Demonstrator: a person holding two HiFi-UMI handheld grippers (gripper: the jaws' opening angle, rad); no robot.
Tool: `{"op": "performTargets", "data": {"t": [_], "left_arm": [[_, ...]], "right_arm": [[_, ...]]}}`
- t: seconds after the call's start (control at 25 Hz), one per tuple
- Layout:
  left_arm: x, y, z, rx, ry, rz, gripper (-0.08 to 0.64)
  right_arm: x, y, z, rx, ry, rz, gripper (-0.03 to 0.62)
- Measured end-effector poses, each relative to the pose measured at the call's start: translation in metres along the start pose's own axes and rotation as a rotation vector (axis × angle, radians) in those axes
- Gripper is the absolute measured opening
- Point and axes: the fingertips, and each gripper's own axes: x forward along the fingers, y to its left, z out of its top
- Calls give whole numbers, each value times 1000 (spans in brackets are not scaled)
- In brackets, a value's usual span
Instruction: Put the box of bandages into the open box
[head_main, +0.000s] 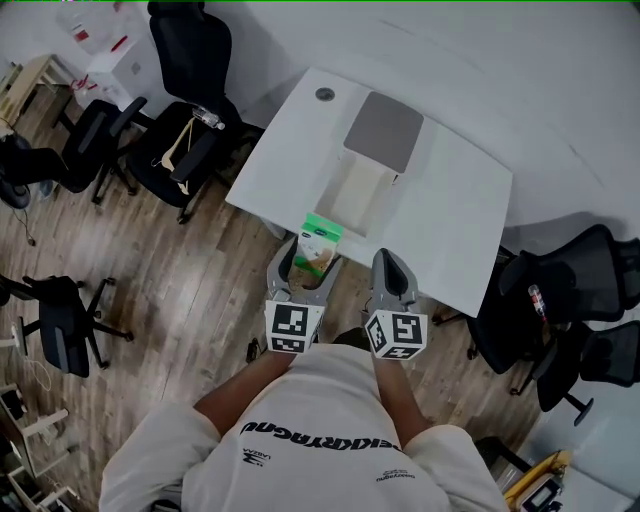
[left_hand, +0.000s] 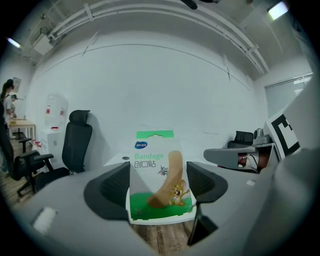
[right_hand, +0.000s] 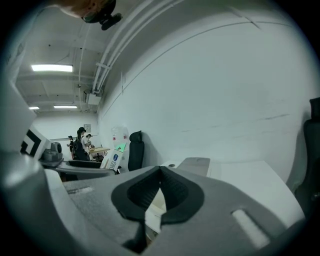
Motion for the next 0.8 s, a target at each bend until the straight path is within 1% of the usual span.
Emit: {"op": "performTargets", "data": {"t": [0.32, 0.48, 0.8], "left_arm": [[20, -8, -5, -12, 38, -53, 360], [35, -9, -8, 2, 61, -64, 360], [64, -16, -12, 28, 113, -61, 360]], "right_arm": [[5, -14, -5, 21, 24, -48, -3], [13, -22, -5, 22, 29, -51, -3], [32, -42, -5, 34, 34, -34, -3]]}}
